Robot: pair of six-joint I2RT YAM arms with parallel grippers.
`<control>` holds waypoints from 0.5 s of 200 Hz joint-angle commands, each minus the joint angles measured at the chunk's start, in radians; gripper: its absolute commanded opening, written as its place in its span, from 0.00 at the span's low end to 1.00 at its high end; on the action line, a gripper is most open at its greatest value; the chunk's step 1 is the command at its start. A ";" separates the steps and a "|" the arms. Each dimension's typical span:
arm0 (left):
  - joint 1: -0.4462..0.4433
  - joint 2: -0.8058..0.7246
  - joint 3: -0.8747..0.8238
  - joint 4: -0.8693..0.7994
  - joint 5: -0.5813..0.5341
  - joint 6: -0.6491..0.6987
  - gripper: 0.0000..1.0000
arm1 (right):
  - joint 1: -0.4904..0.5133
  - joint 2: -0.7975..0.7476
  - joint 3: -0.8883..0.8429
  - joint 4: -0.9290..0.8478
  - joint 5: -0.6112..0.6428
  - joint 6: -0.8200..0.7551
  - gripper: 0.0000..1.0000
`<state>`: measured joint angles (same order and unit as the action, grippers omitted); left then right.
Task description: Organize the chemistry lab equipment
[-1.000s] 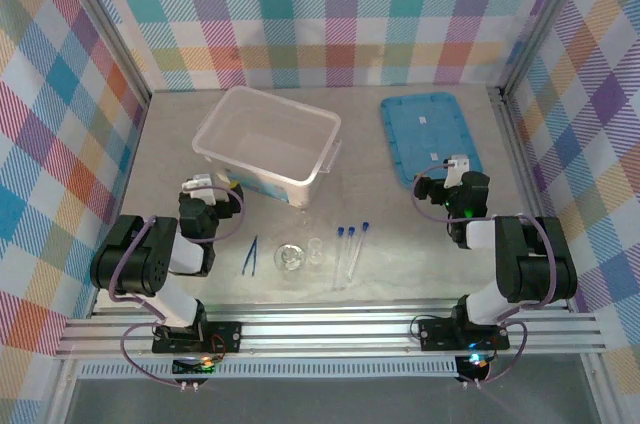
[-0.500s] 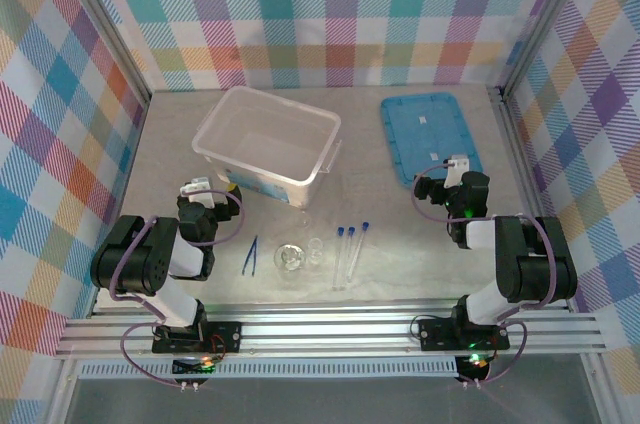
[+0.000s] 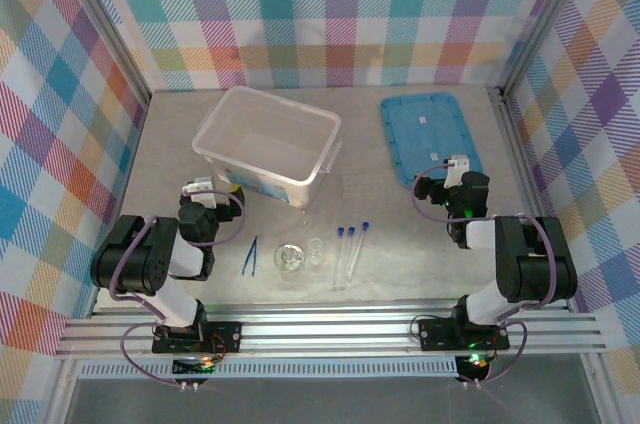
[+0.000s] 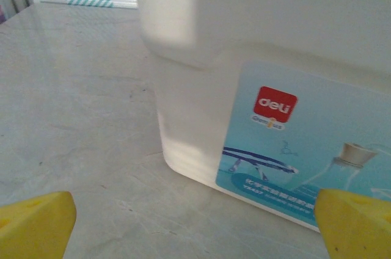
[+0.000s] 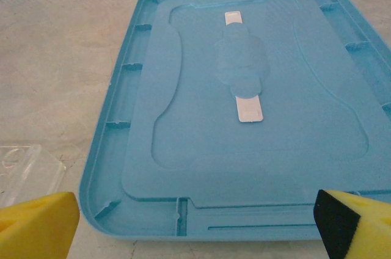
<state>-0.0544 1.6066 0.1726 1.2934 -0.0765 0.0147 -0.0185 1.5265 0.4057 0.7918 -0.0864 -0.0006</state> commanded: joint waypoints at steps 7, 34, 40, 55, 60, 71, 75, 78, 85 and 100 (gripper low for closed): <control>0.011 0.004 -0.011 0.060 -0.126 -0.052 1.00 | 0.005 0.008 0.016 0.014 -0.001 0.010 0.99; 0.019 0.005 -0.006 0.057 -0.131 -0.065 1.00 | 0.005 0.008 0.016 0.012 -0.001 0.010 0.99; 0.020 0.005 -0.005 0.056 -0.133 -0.065 1.00 | 0.006 0.007 0.016 0.013 -0.001 0.010 0.99; 0.021 0.006 -0.005 0.057 -0.135 -0.067 1.00 | 0.006 0.008 0.016 0.012 -0.002 0.010 0.99; 0.021 0.003 -0.007 0.056 -0.136 -0.068 1.00 | 0.005 0.008 0.015 0.013 0.000 0.011 0.99; 0.020 0.003 -0.010 0.058 -0.133 -0.067 1.00 | 0.006 0.007 0.015 0.013 -0.001 0.010 0.99; 0.020 0.002 -0.012 0.059 -0.132 -0.067 1.00 | 0.006 0.008 0.015 0.015 0.000 0.007 0.99; 0.021 0.000 -0.015 0.061 -0.131 -0.069 1.00 | 0.006 0.007 0.015 0.015 0.000 0.007 0.99; 0.021 -0.007 -0.022 0.067 -0.124 -0.067 1.00 | 0.006 0.006 0.014 0.016 0.001 0.008 0.99; 0.016 -0.047 -0.036 0.061 -0.121 -0.057 1.00 | 0.007 -0.014 0.045 -0.056 0.026 0.017 0.99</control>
<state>-0.0433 1.6043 0.1669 1.2942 -0.1955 -0.0376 -0.0185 1.5265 0.4068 0.7898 -0.0818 -0.0002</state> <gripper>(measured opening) 0.997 0.991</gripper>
